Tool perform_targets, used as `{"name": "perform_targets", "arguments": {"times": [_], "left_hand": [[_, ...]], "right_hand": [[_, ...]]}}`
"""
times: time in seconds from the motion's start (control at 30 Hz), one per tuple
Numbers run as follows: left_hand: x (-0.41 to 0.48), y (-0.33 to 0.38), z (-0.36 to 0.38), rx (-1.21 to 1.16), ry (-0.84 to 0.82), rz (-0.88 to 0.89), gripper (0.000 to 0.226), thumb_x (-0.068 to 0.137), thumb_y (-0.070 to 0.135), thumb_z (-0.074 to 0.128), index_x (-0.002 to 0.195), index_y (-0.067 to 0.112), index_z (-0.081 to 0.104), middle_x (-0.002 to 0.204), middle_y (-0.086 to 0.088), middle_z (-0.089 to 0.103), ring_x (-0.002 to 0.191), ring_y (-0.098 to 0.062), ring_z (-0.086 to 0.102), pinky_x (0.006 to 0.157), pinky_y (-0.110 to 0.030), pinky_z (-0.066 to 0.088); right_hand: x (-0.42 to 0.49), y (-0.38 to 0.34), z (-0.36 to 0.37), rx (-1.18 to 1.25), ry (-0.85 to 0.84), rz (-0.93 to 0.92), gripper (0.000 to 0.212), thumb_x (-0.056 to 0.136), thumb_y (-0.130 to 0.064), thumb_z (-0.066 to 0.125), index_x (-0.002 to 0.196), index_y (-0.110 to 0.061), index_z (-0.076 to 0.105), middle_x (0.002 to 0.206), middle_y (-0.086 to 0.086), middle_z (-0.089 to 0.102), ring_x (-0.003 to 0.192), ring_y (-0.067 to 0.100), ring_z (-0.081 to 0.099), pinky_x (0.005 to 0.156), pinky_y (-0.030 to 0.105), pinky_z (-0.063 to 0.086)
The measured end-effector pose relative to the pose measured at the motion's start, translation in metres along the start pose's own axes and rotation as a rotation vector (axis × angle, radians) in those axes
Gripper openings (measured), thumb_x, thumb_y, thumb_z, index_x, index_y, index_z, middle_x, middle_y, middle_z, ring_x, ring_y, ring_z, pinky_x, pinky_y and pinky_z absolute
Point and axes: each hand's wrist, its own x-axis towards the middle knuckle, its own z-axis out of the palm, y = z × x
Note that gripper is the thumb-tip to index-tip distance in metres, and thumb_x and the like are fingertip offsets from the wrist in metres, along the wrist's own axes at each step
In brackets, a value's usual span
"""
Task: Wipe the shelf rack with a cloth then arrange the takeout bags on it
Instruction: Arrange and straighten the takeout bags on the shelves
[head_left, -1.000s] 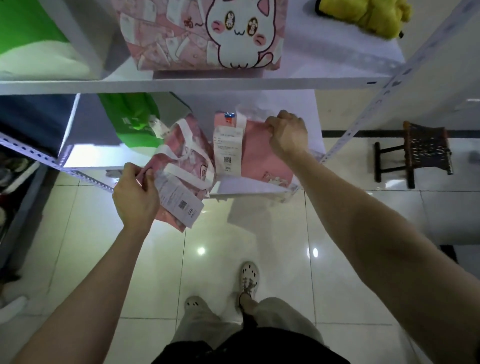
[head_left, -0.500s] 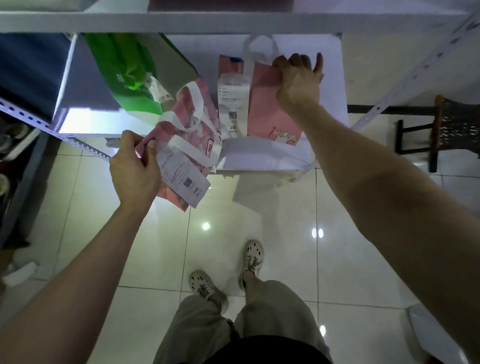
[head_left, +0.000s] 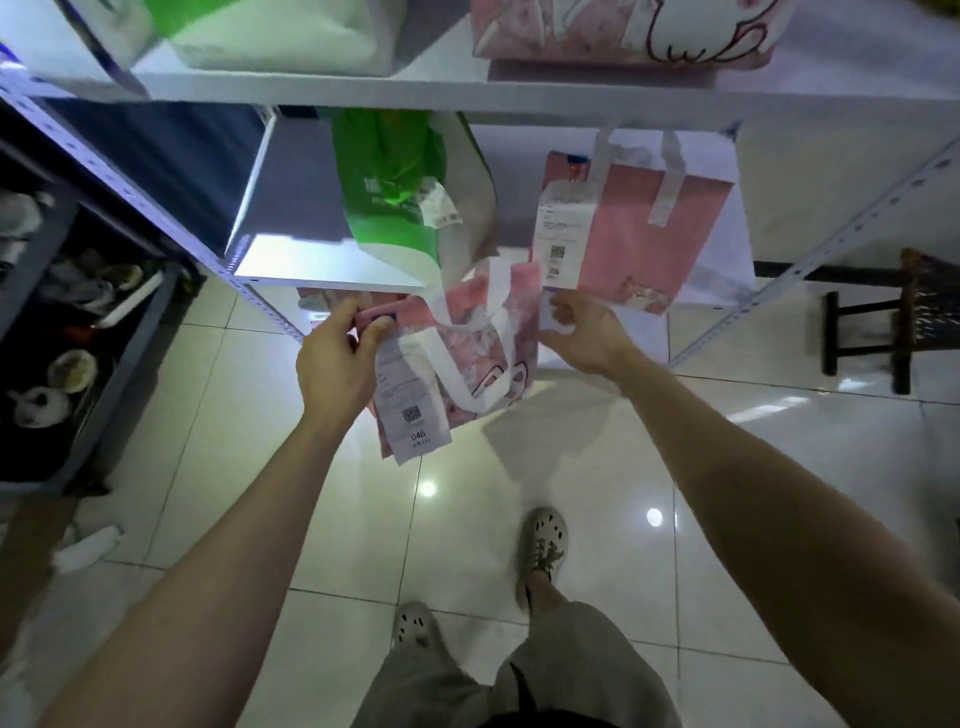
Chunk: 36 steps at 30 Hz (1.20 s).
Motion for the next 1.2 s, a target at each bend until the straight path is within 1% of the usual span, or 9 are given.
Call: {"name": "perform_targets", "arguments": {"times": [0.1,0.27,0.47,0.57,0.63,0.73,0.93,1.07,1.2], "left_hand": [[0.001,-0.025,-0.032,-0.081,-0.063,-0.033,0.019,0.093,0.051,0.064,0.098,0.033,0.069,0.085,0.006,0.072,0.079,-0.027,0.065,0.073,-0.049,0.055],[0.019,-0.084,-0.084,-0.277,-0.074,-0.098,0.019,0.090,0.046,0.070,0.097,0.030,0.078,0.098,0.009,0.078,0.082,-0.021,0.069,0.076,-0.051,0.064],[0.028,-0.160,-0.109,-0.265,-0.122,-0.210,0.047,0.101,0.031,0.064,0.146,0.015,0.060,0.130,0.000,0.067,0.100,-0.025,0.073,0.091,-0.050,0.064],[0.025,-0.191,-0.106,-0.207,-0.234,-0.252,0.029,0.104,0.023,0.059,0.130,0.018,0.072,0.118,0.003,0.074,0.091,-0.019,0.071,0.089,-0.045,0.062],[0.022,-0.199,-0.103,-0.187,-0.280,-0.235,0.023,0.102,0.018,0.057,0.111,0.022,0.078,0.106,0.004,0.077,0.084,-0.015,0.068,0.076,-0.033,0.056],[0.025,-0.205,-0.103,-0.178,-0.249,-0.256,0.021,0.100,0.019,0.058,0.097,0.027,0.078,0.093,0.010,0.077,0.085,-0.018,0.069,0.075,-0.032,0.055],[0.057,-0.219,-0.118,-0.202,-0.179,-0.292,0.024,0.094,0.033,0.056,0.090,0.025,0.079,0.089,0.008,0.079,0.088,-0.025,0.075,0.083,-0.049,0.064],[0.083,-0.233,-0.128,-0.237,-0.156,-0.273,0.030,0.090,0.046,0.054,0.096,0.030,0.079,0.093,0.010,0.081,0.094,-0.024,0.076,0.088,-0.051,0.064],[0.097,-0.245,-0.132,-0.271,-0.130,-0.287,0.029,0.095,0.040,0.054,0.094,0.023,0.077,0.090,0.005,0.080,0.079,-0.023,0.074,0.079,-0.048,0.065]], "right_hand": [[-0.027,-0.018,0.056,0.082,-0.224,0.044,0.039,0.086,-0.047,0.071,0.116,-0.022,0.070,0.114,-0.001,0.074,0.108,0.026,0.070,0.094,0.043,0.057],[-0.055,-0.075,0.130,0.215,-0.007,0.076,0.030,0.102,-0.043,0.056,0.120,-0.024,0.071,0.113,0.002,0.074,0.102,0.027,0.068,0.092,0.043,0.057],[-0.061,-0.127,0.170,0.278,0.130,0.075,0.029,0.110,-0.034,0.052,0.126,-0.016,0.067,0.102,0.000,0.065,0.098,0.026,0.061,0.081,0.030,0.042],[-0.045,-0.138,0.176,0.395,0.152,0.108,0.026,0.107,-0.037,0.056,0.123,-0.021,0.069,0.107,0.003,0.073,0.102,0.028,0.070,0.088,0.041,0.058],[-0.034,-0.142,0.178,0.408,0.151,0.106,0.024,0.107,-0.037,0.057,0.123,-0.026,0.070,0.110,-0.001,0.076,0.102,0.023,0.072,0.094,0.044,0.059],[-0.018,-0.149,0.181,0.391,0.157,0.101,0.023,0.106,-0.039,0.055,0.123,-0.031,0.069,0.112,-0.005,0.077,0.104,0.021,0.072,0.098,0.046,0.058],[0.012,-0.176,0.191,0.336,0.114,0.134,0.037,0.099,-0.047,0.045,0.130,-0.035,0.060,0.126,-0.005,0.072,0.115,0.026,0.066,0.105,0.053,0.052],[0.034,-0.198,0.198,0.357,0.106,0.103,0.039,0.099,-0.042,0.043,0.136,-0.039,0.056,0.133,-0.004,0.069,0.121,0.027,0.064,0.108,0.051,0.051],[0.029,-0.234,0.202,0.325,0.016,0.076,0.051,0.094,-0.030,0.054,0.139,-0.052,0.048,0.129,-0.012,0.070,0.113,0.020,0.068,0.101,0.046,0.056]]}}
